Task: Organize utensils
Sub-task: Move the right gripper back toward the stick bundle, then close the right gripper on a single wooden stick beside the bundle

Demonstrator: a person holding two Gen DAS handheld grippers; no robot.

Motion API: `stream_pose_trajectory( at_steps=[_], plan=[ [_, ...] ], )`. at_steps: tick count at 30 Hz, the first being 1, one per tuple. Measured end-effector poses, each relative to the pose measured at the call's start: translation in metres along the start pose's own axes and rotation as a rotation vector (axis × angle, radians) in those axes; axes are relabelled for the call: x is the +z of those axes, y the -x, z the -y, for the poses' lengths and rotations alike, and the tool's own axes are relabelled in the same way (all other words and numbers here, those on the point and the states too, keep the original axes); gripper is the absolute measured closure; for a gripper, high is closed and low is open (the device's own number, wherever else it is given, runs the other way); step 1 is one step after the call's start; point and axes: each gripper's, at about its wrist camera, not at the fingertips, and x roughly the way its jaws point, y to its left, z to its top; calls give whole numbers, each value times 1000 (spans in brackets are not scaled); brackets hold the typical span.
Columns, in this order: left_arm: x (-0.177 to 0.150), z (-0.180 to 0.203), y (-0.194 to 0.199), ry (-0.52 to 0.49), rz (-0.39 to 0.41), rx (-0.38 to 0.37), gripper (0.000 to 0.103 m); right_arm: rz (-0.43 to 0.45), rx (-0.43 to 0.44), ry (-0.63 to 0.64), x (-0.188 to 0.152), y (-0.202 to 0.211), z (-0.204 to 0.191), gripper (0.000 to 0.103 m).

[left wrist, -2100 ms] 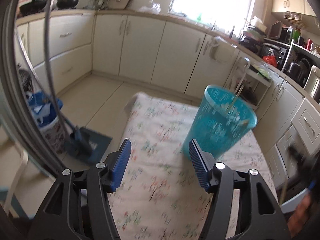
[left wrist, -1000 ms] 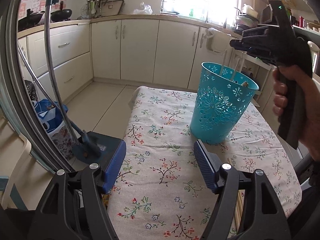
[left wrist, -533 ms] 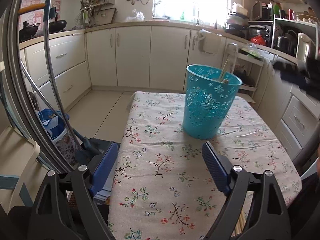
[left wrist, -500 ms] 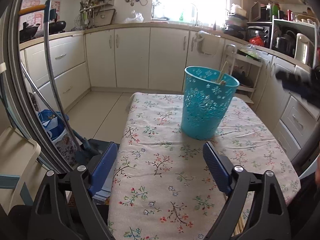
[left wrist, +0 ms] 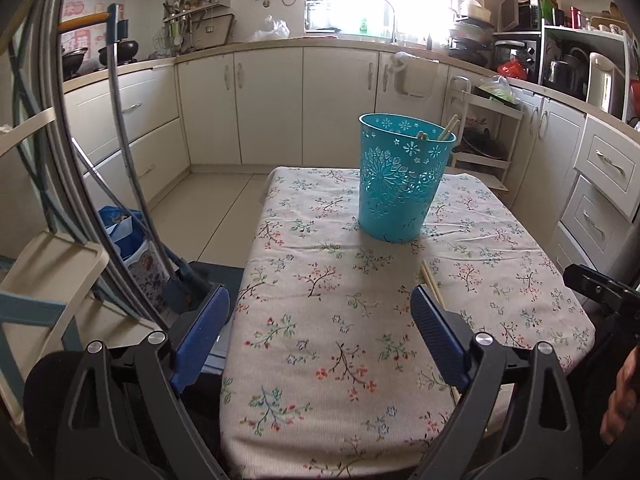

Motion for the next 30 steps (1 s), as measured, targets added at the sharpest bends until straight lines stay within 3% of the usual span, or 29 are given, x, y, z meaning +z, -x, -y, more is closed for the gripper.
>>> stream_pose_trajectory(
  at_steps=[3, 9, 14, 21, 30],
  plan=[
    [-2, 2, 14, 8, -15, -1, 15, -12, 7, -30, -10, -1, 14, 66],
    [-9, 15, 25, -22, -39, -41, 15, -84, 15, -44, -26, -18, 18, 74],
    [-12, 16, 2, -6, -86, -77, 15, -135, 32, 59, -21, -45, -14, 75],
    [-10, 1, -41, 64, -147, -109, 15, -228, 24, 104, -18, -103, -42, 81],
    [-17, -9, -73, 115, -207, -123, 15, -301, -12, 116, -16, -140, -40, 92]
  ],
)
